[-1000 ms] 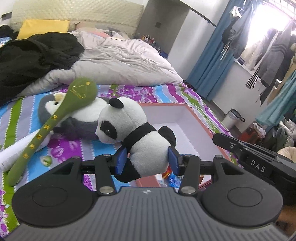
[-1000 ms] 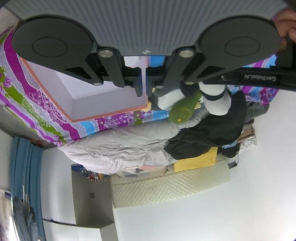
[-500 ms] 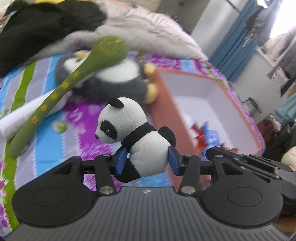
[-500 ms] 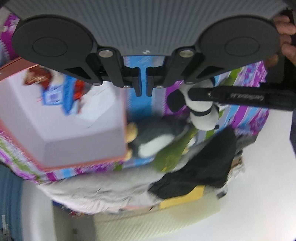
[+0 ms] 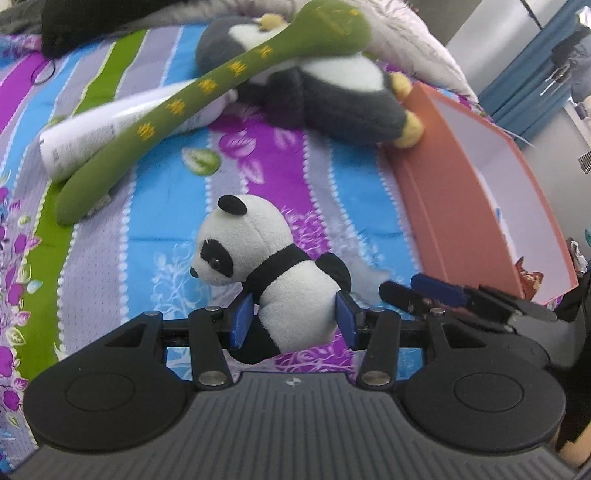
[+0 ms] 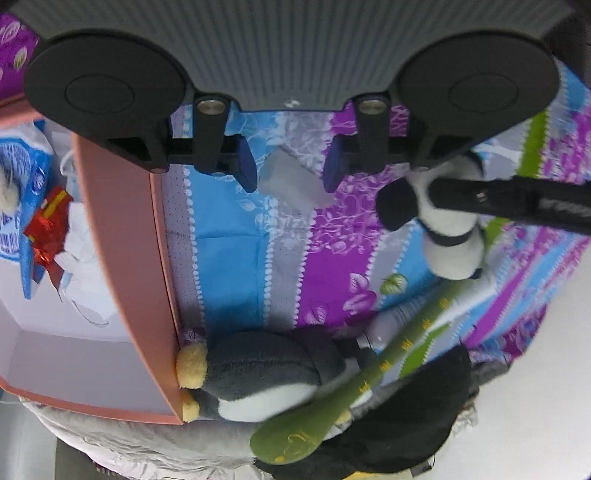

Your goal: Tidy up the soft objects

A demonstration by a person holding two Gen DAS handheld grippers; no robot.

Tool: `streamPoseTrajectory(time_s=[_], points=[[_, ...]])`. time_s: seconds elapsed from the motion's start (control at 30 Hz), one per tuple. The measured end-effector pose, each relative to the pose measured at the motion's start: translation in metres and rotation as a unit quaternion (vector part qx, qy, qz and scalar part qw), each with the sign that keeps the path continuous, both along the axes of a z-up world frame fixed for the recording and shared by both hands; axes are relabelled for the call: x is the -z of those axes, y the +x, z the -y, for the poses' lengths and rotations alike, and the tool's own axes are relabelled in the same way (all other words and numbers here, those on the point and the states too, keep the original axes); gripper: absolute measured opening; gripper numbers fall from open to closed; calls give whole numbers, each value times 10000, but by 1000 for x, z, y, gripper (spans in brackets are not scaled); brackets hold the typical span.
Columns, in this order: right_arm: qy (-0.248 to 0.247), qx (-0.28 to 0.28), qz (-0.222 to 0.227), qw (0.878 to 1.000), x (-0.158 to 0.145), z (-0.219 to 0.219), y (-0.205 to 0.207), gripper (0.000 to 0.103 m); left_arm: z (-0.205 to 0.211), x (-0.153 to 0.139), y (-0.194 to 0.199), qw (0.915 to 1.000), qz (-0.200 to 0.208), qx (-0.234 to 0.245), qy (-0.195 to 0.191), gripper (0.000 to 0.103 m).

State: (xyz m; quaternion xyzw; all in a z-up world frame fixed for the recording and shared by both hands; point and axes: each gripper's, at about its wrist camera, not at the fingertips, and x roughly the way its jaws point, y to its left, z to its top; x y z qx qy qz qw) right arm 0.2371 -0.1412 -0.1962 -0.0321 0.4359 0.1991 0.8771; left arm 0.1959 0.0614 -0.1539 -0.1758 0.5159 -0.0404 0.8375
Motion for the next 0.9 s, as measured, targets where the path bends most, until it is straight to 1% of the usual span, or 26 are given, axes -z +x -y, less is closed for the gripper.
streamPoseTrajectory(time_s=[0.2,0.27,0.33,0.37,0.4,0.5,0.67,0.9], points=[[-229,-186,-106,9995,22,-9,18,43,-5,12,6,10000,-92,-8,16,54],[-369,-222,-136,9990,31,-12,21,45,-5,12,5,9999,-109,-12,17,54],[-266,-286,-289,9988,36,-11,22,42,-6,12,5,9999,-111,-22,17,54],[-173,-329,-341,9987,36,-10,22,39,-5,12,4,9999,-111,-29,19,54],[-112,-358,-378,9986,35,-9,21,32,-6,11,4,9999,-106,-36,21,54],[-113,-325,-349,9988,28,-7,16,27,-6,8,1,9999,-85,-49,29,54],[-185,-181,-251,9993,14,-5,-2,25,0,-3,-10,10000,51,-18,35,54],[-25,89,-39,9999,-18,4,-39,25,12,-24,-36,9995,289,105,10,54]])
